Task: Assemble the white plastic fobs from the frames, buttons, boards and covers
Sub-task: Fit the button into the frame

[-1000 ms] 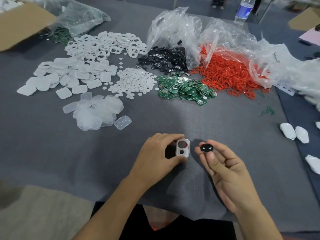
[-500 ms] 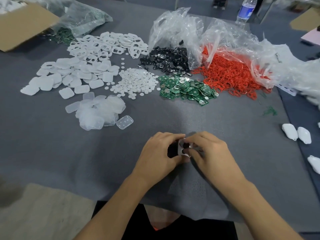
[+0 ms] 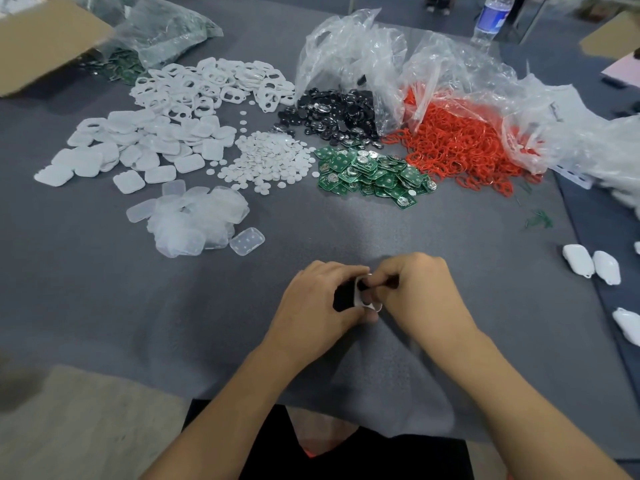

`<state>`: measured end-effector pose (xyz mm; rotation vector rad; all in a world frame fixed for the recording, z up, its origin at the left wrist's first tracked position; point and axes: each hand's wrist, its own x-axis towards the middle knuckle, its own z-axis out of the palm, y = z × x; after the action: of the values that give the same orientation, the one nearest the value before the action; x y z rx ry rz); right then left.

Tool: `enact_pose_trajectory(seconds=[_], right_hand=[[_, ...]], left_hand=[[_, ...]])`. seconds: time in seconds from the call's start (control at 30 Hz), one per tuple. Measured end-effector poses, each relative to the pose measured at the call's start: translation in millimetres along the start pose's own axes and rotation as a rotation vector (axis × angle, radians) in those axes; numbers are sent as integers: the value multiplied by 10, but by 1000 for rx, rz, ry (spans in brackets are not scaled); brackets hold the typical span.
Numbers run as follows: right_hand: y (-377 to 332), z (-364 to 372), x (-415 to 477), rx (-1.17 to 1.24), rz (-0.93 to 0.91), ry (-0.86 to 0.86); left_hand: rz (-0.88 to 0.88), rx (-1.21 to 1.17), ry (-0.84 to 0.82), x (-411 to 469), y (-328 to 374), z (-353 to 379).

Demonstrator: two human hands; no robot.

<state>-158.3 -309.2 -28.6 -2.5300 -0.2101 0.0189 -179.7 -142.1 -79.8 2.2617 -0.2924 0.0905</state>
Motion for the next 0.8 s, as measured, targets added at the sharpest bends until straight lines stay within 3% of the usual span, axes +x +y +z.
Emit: enact_pose_trajectory(seconds=[0.17,0.33,0.8], right_hand=[[-125,-97,167,-116,88,-162],[-177,-118,212,-191,60,-206],[12,-42,-65,-163,-271,-32]], left_hand=[[3,-11,-18,5,11,-16],[6,-16,-18,3,11,-20],[0,-13,-10,16,-7,13]])
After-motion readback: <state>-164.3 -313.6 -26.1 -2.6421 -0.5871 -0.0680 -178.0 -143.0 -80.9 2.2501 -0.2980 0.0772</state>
